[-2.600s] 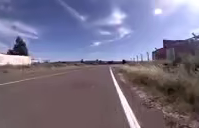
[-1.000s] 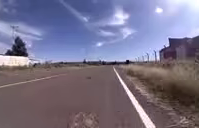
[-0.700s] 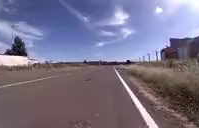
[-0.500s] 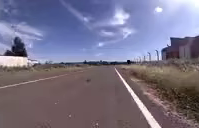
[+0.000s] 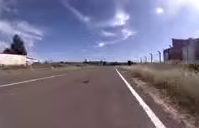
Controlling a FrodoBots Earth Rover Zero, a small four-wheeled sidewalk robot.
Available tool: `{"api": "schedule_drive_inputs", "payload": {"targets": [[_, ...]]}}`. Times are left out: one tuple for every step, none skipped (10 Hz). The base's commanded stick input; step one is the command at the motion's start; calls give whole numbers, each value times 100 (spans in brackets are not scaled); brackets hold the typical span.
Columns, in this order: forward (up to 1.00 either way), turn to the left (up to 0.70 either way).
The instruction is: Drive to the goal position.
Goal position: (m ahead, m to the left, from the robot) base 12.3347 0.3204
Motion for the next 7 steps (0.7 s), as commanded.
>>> {"api": "schedule_drive_inputs", "payload": {"targets": [[100, 0], [100, 0], [100, 0], [100, 0], [100, 0], [100, 0], [100, 0]]}}
